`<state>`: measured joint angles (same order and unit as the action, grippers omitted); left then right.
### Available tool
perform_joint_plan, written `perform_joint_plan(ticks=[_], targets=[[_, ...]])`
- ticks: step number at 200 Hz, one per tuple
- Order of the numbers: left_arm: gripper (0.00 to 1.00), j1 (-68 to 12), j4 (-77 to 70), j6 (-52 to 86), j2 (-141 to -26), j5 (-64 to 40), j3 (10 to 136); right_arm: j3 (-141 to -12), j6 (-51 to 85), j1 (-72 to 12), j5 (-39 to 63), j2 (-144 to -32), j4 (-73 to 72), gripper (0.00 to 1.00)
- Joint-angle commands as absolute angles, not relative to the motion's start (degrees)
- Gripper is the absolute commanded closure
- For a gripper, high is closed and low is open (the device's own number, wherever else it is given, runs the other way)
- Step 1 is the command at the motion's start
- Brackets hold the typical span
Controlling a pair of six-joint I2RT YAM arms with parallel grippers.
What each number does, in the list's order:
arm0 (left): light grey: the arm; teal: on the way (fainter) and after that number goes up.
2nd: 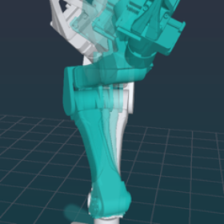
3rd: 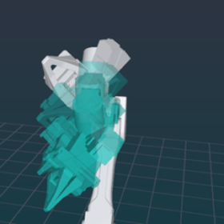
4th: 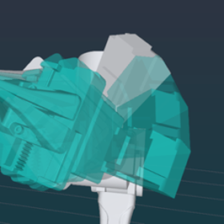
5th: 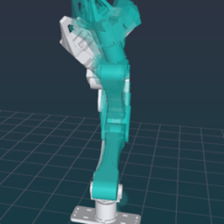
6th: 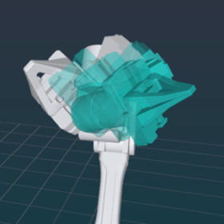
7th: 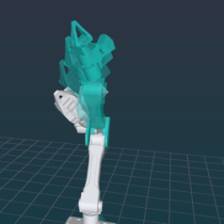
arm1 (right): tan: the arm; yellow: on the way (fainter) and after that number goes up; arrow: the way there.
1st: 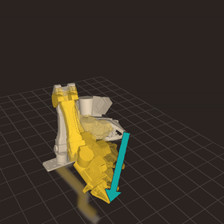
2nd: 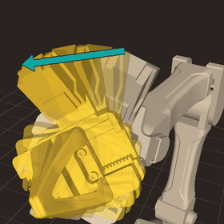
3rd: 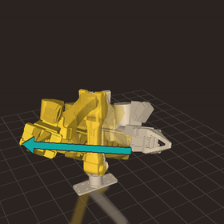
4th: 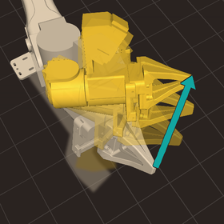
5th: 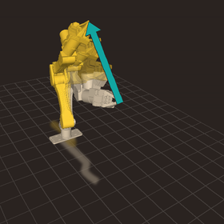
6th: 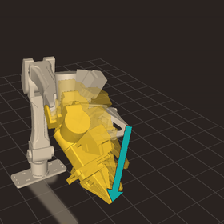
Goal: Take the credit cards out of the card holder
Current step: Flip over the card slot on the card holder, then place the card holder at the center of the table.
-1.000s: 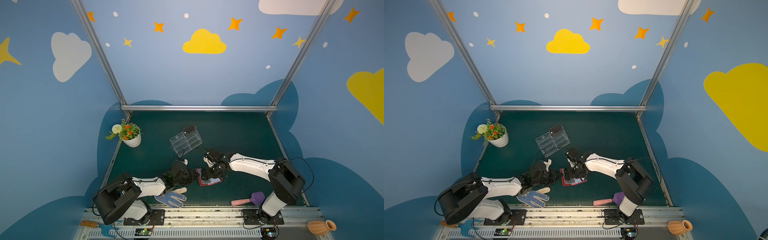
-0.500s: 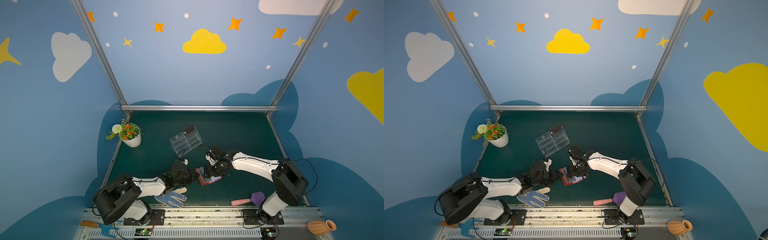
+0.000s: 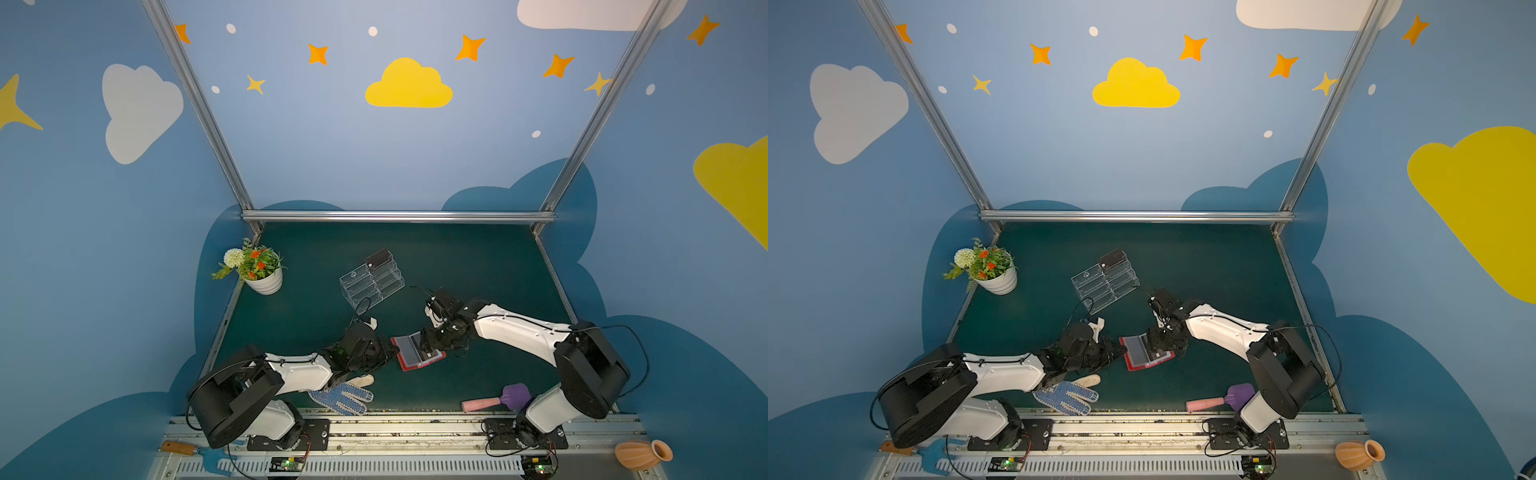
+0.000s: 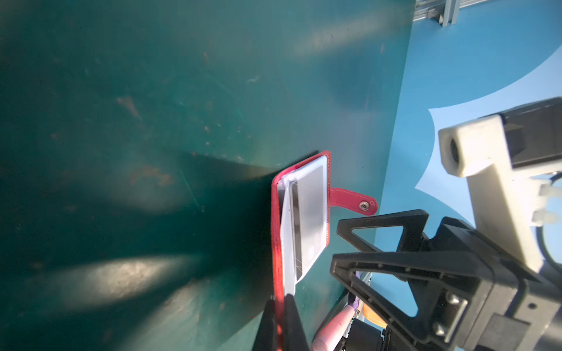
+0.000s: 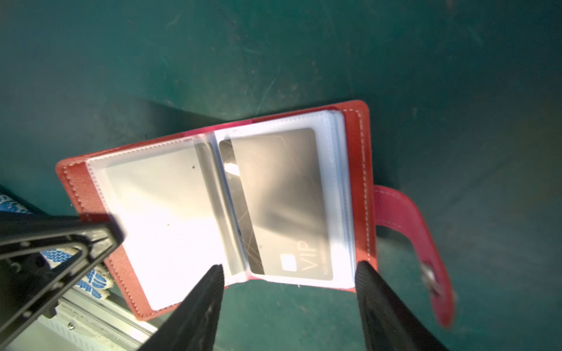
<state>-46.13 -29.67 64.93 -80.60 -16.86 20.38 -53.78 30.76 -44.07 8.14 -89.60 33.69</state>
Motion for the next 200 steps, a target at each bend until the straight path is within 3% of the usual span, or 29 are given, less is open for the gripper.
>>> perform_joint_plan(ticks=[1,54,88,106,154,200], targets=[[0.96,-45.8,-27.4,62.4,-81.0,-16.7,21.6,-52.5,30.1,-43.2,8.9,-87.6,33.8,0.34],[0.95,-42.6,-17.2,56.2,-79.6,-17.2,24.2,-49.9,30.7,-40.2,13.0,-84.3,31.1,0.34],[0.49,-41.0,-11.5,53.0,-79.1,-18.7,26.5,-49.2,31.3,-38.6,16.7,-83.2,28.5,0.40],[0.35,-40.7,-6.5,53.1,-76.5,-17.1,27.5,-49.4,31.4,-38.3,17.9,-83.3,27.8,0.49],[0.29,-40.7,8.3,52.6,-61.0,-8.6,32.0,-49.1,31.5,-36.4,20.0,-85.5,24.6,0.78],[0.37,-41.3,-7.5,59.7,-65.6,-20.1,32.2,-49.5,31.6,-35.0,22.0,-90.3,21.0,0.91]])
